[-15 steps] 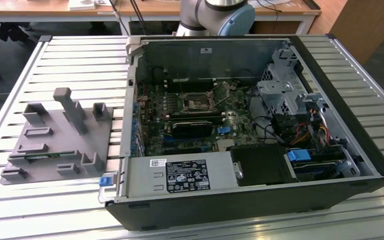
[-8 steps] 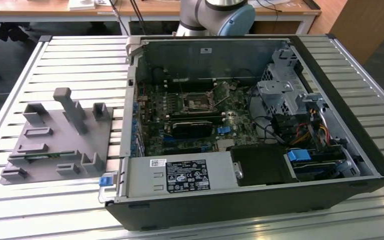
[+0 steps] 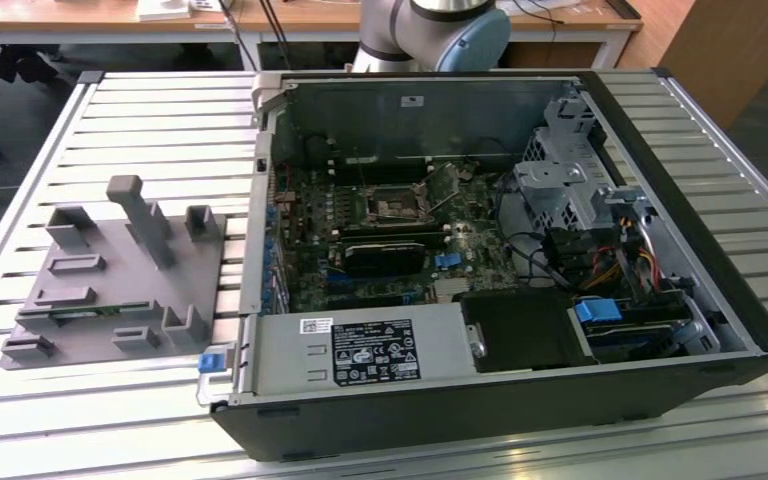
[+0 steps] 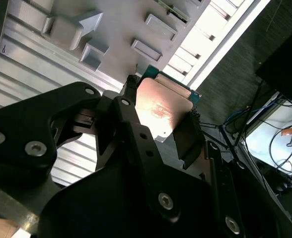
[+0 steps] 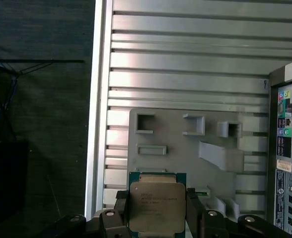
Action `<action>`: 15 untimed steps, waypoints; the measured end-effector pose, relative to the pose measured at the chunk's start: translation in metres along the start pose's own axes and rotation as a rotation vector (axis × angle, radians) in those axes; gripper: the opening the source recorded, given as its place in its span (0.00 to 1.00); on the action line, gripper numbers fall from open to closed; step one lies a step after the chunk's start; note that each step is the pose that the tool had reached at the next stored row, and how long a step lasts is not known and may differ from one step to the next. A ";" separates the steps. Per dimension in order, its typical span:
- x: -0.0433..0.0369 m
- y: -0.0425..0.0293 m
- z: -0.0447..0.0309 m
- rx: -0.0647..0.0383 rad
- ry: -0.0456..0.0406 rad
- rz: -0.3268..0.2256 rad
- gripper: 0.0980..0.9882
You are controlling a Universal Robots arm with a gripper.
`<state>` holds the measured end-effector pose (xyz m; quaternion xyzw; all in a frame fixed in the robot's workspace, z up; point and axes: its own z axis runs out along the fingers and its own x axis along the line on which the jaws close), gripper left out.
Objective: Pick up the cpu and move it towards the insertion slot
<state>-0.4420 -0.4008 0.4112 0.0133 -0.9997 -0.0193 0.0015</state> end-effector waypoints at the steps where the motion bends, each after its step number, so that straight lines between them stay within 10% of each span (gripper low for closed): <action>1: 0.0000 0.0001 -0.0014 0.000 0.0000 0.000 0.50; 15: -0.0124 0.0000 -0.0047 0.001 0.0000 0.000 0.50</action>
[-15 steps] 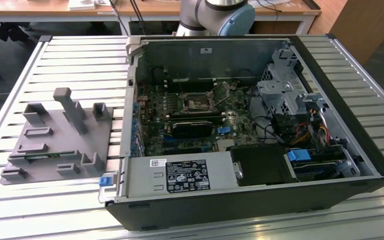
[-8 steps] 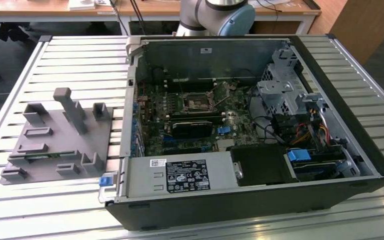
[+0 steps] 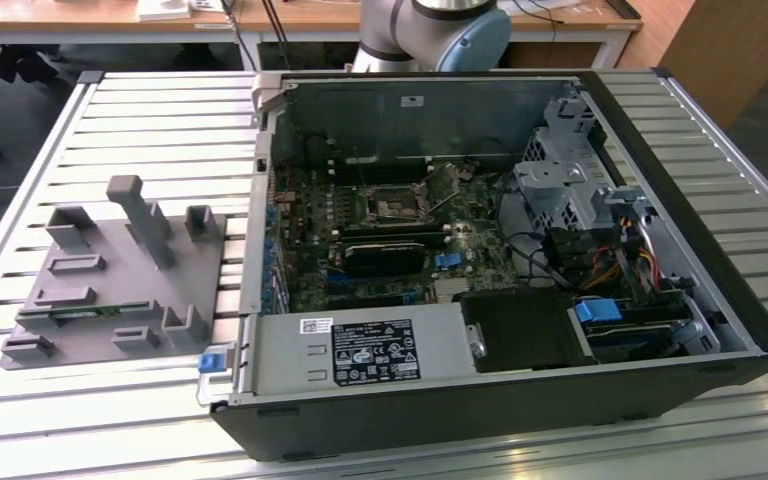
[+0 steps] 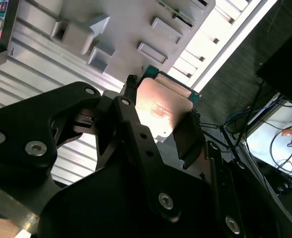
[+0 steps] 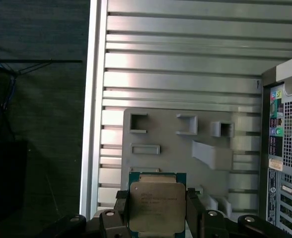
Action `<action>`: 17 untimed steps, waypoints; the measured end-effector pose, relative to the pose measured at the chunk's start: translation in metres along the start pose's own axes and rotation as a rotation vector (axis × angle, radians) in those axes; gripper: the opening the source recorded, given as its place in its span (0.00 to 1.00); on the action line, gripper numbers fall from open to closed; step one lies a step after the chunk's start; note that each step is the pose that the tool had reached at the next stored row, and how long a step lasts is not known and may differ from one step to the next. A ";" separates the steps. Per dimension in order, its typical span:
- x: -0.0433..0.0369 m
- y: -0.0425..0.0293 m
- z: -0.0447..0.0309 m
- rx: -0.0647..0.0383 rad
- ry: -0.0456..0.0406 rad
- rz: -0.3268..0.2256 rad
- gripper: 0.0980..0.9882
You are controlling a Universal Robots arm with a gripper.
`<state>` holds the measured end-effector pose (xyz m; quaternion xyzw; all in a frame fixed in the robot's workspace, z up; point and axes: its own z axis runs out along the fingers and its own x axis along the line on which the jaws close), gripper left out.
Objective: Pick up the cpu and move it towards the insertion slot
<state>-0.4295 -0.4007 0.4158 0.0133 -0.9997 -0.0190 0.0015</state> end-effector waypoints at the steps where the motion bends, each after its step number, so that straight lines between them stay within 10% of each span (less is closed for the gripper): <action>1: -0.0009 0.0000 0.0000 0.000 0.0001 0.000 0.50; 17: -0.0215 -0.0006 -0.0001 0.000 0.0001 0.000 0.50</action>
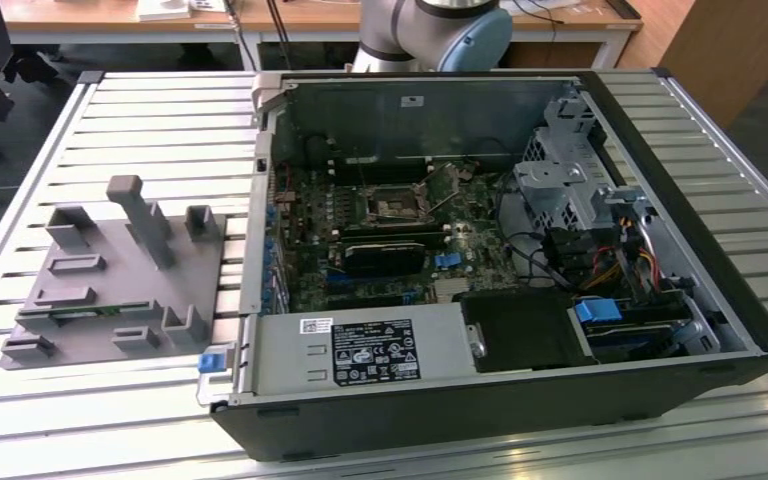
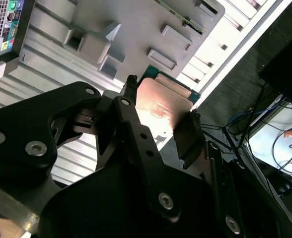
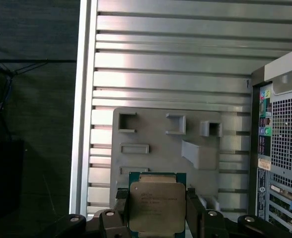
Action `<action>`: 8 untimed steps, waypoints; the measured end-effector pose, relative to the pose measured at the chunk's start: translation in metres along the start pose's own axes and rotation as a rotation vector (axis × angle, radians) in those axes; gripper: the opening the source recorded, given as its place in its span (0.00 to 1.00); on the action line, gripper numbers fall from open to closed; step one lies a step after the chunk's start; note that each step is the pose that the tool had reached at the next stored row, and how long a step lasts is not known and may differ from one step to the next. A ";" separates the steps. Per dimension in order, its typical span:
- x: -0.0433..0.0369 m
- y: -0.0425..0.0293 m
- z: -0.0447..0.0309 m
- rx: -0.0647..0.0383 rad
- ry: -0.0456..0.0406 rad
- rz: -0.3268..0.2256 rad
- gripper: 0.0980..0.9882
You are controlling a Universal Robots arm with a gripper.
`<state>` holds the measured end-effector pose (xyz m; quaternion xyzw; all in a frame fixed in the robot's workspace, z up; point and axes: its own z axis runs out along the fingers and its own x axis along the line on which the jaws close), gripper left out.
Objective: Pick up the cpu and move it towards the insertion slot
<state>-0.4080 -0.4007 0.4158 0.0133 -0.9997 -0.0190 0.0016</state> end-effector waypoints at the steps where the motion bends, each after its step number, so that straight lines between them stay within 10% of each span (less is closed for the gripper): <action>1: -0.0012 0.0000 0.0000 0.000 -0.0001 0.000 0.50; 8: -0.0077 -0.0002 0.0000 0.000 -0.0001 0.000 0.50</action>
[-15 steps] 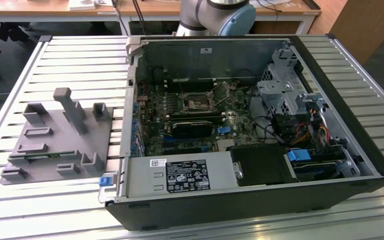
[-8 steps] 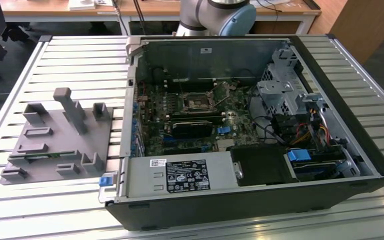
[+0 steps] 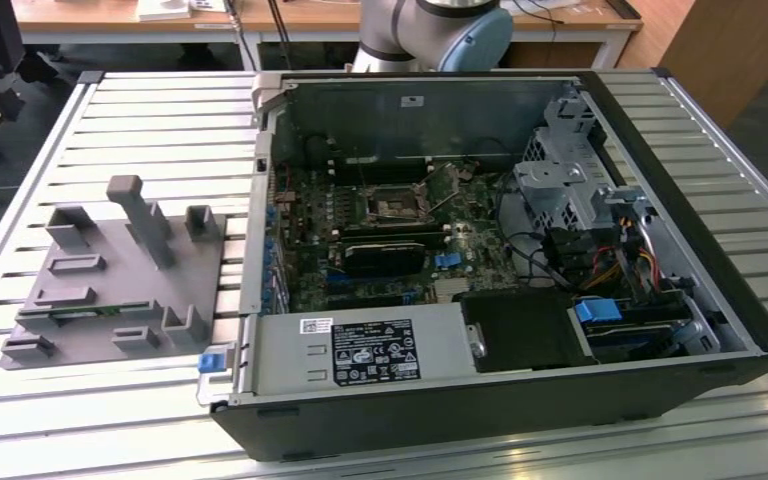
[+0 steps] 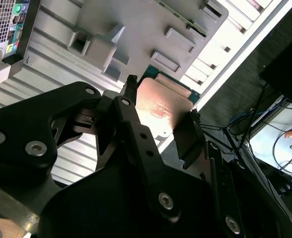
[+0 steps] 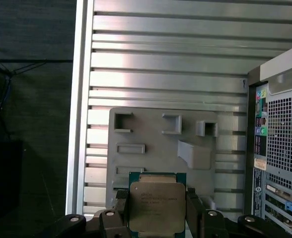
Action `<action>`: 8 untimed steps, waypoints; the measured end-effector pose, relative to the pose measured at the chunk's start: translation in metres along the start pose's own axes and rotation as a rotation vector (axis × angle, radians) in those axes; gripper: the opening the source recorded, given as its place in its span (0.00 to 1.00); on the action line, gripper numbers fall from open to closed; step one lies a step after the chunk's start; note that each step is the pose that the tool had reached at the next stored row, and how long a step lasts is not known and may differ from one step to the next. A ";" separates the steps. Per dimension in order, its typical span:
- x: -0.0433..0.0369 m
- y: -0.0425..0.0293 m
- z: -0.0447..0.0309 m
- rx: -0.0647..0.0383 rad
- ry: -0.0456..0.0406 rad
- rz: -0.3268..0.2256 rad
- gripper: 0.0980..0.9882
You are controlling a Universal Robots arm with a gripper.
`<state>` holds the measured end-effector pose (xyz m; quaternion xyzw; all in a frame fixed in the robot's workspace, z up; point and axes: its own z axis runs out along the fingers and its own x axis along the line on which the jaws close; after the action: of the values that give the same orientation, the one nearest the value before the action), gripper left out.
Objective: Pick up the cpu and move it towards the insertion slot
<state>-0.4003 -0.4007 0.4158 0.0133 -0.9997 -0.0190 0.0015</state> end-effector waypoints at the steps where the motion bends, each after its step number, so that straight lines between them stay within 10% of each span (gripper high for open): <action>1: -0.0006 0.0000 0.0000 0.000 0.0000 0.000 0.50; 8: -0.0057 -0.0002 0.0000 0.000 0.0000 0.000 0.50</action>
<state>-0.3946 -0.4007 0.4158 0.0133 -0.9997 -0.0190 0.0015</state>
